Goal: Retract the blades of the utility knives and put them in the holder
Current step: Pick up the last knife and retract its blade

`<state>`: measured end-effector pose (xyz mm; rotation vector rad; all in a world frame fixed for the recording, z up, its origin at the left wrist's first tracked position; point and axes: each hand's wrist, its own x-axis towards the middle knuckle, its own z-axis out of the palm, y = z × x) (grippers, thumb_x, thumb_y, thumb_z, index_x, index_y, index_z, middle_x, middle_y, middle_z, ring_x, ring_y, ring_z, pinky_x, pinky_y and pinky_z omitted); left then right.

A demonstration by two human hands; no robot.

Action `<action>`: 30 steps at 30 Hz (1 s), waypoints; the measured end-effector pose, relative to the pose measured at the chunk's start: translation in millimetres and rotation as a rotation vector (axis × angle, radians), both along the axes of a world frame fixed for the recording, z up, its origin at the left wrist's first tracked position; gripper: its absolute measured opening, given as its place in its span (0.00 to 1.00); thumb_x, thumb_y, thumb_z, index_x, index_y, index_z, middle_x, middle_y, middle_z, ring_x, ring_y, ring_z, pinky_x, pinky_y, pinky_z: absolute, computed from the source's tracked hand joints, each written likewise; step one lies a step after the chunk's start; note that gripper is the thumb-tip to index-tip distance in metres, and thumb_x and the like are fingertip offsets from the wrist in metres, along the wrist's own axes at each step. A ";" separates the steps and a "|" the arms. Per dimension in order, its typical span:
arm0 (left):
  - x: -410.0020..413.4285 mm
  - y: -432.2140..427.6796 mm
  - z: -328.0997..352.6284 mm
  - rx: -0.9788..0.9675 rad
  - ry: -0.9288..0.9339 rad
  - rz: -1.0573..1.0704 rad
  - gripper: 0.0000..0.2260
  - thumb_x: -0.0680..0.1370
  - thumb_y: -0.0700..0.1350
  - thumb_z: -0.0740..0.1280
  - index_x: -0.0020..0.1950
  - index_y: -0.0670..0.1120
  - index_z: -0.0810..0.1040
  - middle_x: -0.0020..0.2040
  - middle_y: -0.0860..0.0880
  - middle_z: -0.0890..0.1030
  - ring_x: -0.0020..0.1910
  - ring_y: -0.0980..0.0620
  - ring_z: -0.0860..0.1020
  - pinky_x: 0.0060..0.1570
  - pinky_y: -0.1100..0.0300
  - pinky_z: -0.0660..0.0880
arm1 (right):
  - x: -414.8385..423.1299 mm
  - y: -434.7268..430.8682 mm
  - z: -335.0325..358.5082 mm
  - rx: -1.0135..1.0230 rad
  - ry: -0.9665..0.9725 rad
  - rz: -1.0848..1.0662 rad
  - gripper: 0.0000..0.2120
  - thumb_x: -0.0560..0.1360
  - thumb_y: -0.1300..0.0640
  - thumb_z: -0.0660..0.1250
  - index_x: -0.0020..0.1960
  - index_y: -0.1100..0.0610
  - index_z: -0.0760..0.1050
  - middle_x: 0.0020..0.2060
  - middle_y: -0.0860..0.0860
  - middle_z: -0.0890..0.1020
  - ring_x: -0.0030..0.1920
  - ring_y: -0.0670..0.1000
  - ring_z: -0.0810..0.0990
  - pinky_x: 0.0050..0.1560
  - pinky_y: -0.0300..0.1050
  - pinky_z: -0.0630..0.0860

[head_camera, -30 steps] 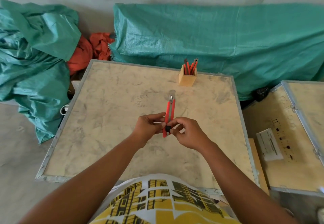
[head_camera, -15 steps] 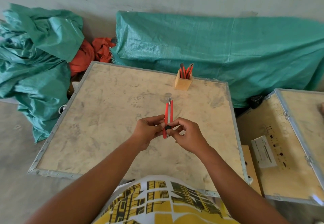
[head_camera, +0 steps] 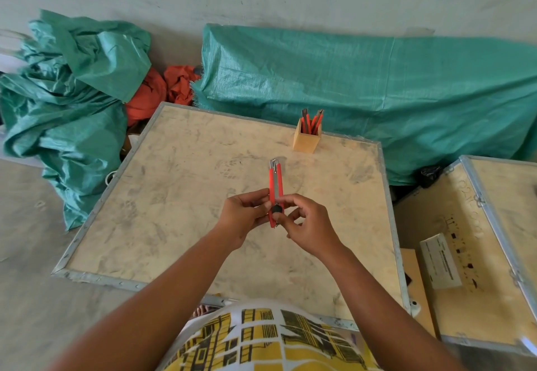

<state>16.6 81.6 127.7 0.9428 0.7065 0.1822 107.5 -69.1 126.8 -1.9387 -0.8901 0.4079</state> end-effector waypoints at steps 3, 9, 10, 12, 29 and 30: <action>-0.2 3.2 -0.1 0.002 -0.004 -0.003 0.15 0.76 0.29 0.68 0.62 0.36 0.80 0.54 0.38 0.85 0.47 0.44 0.86 0.50 0.53 0.84 | 1.9 1.6 0.1 0.000 -0.003 -0.002 0.13 0.74 0.56 0.76 0.58 0.51 0.84 0.49 0.40 0.84 0.38 0.47 0.83 0.38 0.41 0.83; 10.1 11.3 1.2 0.022 0.026 -0.024 0.15 0.75 0.30 0.70 0.61 0.37 0.81 0.55 0.37 0.84 0.47 0.44 0.86 0.48 0.54 0.84 | 3.8 11.0 0.0 0.027 0.039 -0.122 0.12 0.70 0.54 0.80 0.49 0.55 0.82 0.44 0.45 0.86 0.35 0.46 0.82 0.40 0.31 0.76; 12.7 12.9 1.9 0.029 0.027 -0.032 0.15 0.75 0.30 0.69 0.61 0.37 0.81 0.55 0.38 0.84 0.46 0.44 0.86 0.47 0.55 0.84 | 5.5 12.1 0.0 0.039 0.072 -0.128 0.11 0.70 0.53 0.80 0.50 0.54 0.82 0.45 0.45 0.86 0.36 0.46 0.83 0.41 0.34 0.79; 18.7 16.6 2.4 0.050 0.018 -0.058 0.15 0.75 0.29 0.69 0.61 0.36 0.81 0.54 0.38 0.85 0.45 0.43 0.86 0.46 0.55 0.84 | 12.0 14.1 0.4 0.070 0.145 -0.155 0.11 0.73 0.51 0.77 0.54 0.51 0.83 0.49 0.43 0.86 0.42 0.47 0.85 0.43 0.45 0.84; 170.2 57.6 28.8 0.491 -0.020 -0.377 0.15 0.75 0.31 0.70 0.59 0.44 0.84 0.51 0.47 0.87 0.45 0.47 0.87 0.49 0.53 0.84 | 176.9 55.8 13.9 0.195 0.337 -0.290 0.17 0.77 0.67 0.70 0.59 0.49 0.84 0.57 0.52 0.86 0.53 0.53 0.87 0.47 0.55 0.87; 183.1 61.7 28.1 0.504 -0.034 -0.383 0.15 0.75 0.31 0.70 0.59 0.43 0.84 0.52 0.46 0.87 0.45 0.46 0.87 0.50 0.53 0.84 | 188.6 59.5 13.4 0.198 0.326 -0.295 0.18 0.77 0.67 0.70 0.58 0.47 0.84 0.56 0.52 0.86 0.53 0.53 0.87 0.47 0.55 0.87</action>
